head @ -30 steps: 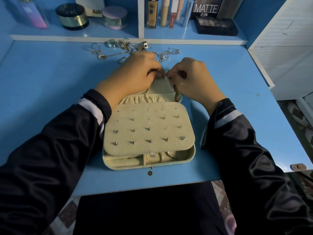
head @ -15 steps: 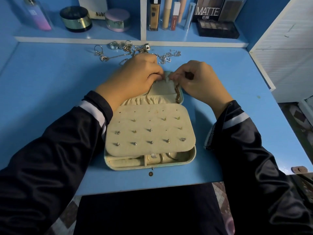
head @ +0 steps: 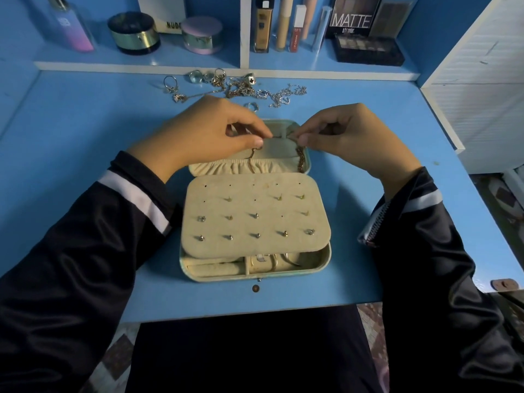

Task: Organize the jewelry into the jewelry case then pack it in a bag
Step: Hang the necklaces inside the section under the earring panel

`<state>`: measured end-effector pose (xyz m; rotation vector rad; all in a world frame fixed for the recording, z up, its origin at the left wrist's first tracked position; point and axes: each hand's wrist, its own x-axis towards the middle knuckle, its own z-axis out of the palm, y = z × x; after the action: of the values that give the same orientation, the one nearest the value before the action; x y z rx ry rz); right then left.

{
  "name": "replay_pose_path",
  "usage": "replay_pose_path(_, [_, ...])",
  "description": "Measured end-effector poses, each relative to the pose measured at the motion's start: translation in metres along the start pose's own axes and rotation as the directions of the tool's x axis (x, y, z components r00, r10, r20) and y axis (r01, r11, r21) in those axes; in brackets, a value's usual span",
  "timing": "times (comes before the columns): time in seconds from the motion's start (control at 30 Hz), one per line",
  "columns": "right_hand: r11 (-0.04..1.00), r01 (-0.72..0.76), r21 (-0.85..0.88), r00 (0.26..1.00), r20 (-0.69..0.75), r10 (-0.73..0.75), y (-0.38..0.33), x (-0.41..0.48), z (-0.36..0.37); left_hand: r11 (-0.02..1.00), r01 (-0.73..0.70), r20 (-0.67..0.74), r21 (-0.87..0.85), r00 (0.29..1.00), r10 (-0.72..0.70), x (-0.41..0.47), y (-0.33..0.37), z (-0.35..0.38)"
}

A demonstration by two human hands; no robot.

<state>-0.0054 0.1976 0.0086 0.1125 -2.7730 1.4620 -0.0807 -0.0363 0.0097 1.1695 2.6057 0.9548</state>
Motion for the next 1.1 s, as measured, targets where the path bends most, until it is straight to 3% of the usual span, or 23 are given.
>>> replay_pose_path(0.17, [1.0,-0.013,0.018,0.991,0.13,0.011,-0.007,-0.002,-0.008,0.997,0.038,0.053,-0.063,0.998,-0.035,-0.009,-0.006,-0.012])
replay_pose_path(0.57, [0.931,-0.015,-0.364,0.929,0.34,0.148,-0.032,0.013,-0.013,0.991,0.032,0.28,-0.127,0.96,0.005,-0.009,0.001,-0.013])
replay_pose_path(1.1, [0.821,0.06,-0.568,0.935,0.32,0.153,-0.037,0.016,-0.001,0.999,0.009,0.222,-0.042,0.975,0.001,-0.006,0.002,-0.001])
